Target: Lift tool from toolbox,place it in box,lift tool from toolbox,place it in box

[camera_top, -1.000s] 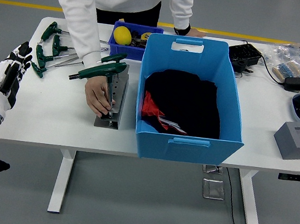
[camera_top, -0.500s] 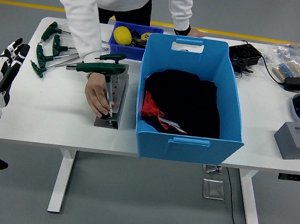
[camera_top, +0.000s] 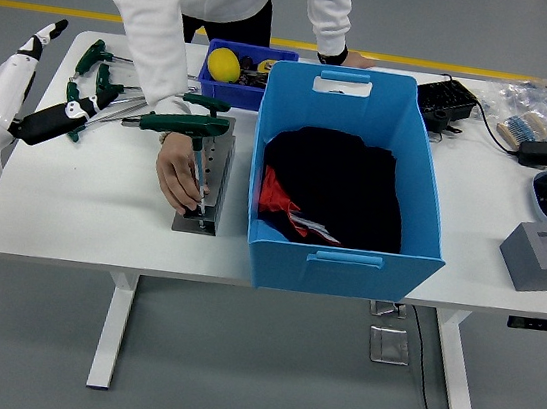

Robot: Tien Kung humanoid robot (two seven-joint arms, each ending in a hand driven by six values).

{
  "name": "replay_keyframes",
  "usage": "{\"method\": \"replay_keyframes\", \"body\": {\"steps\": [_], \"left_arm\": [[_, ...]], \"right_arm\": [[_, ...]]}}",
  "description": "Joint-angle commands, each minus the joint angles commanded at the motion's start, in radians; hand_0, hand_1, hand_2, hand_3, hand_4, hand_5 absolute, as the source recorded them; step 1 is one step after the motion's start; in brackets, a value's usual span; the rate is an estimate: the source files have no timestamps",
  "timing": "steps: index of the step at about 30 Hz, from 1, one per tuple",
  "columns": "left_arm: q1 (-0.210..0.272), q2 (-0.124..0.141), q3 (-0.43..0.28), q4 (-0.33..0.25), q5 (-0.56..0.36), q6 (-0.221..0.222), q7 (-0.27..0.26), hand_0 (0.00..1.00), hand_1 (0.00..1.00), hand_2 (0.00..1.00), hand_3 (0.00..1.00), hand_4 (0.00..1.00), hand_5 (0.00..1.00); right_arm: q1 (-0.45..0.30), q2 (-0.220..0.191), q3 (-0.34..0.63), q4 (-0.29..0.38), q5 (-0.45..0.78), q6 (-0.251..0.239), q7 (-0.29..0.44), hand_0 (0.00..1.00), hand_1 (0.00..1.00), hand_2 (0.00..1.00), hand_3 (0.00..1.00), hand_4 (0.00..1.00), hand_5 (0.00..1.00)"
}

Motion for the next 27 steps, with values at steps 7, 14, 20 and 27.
{"method": "replay_keyframes", "body": {"steps": [7, 14, 20, 27], "left_arm": [[-0.061, 0.035, 0.106, -0.067, 0.132, -0.072, 0.03, 0.998, 0.998, 0.998, 0.998, 0.998, 0.56], [-0.148, 0.028, 0.215, -0.006, 0.132, -0.125, 0.076, 0.998, 0.998, 0.998, 0.998, 0.998, 0.537], [-0.2, 0.018, 0.279, 0.096, 0.132, -0.136, 0.1, 0.958, 0.953, 0.971, 0.923, 0.998, 0.542], [-0.255, 0.025, 0.315, 0.168, 0.132, -0.144, 0.118, 0.909, 0.903, 0.915, 0.888, 0.998, 0.539]], "right_arm": [[0.004, -0.002, -0.001, 0.0, 0.004, 0.0, 0.001, 0.619, 0.605, 0.683, 0.532, 0.777, 0.57], [0.01, -0.004, -0.006, 0.0, 0.009, 0.0, 0.002, 0.619, 0.606, 0.683, 0.531, 0.777, 0.57], [0.013, -0.005, -0.012, 0.0, 0.016, 0.0, 0.002, 0.619, 0.605, 0.684, 0.531, 0.777, 0.57], [0.015, -0.007, -0.014, 0.0, 0.015, 0.001, 0.002, 0.619, 0.606, 0.683, 0.532, 0.777, 0.569]]}}
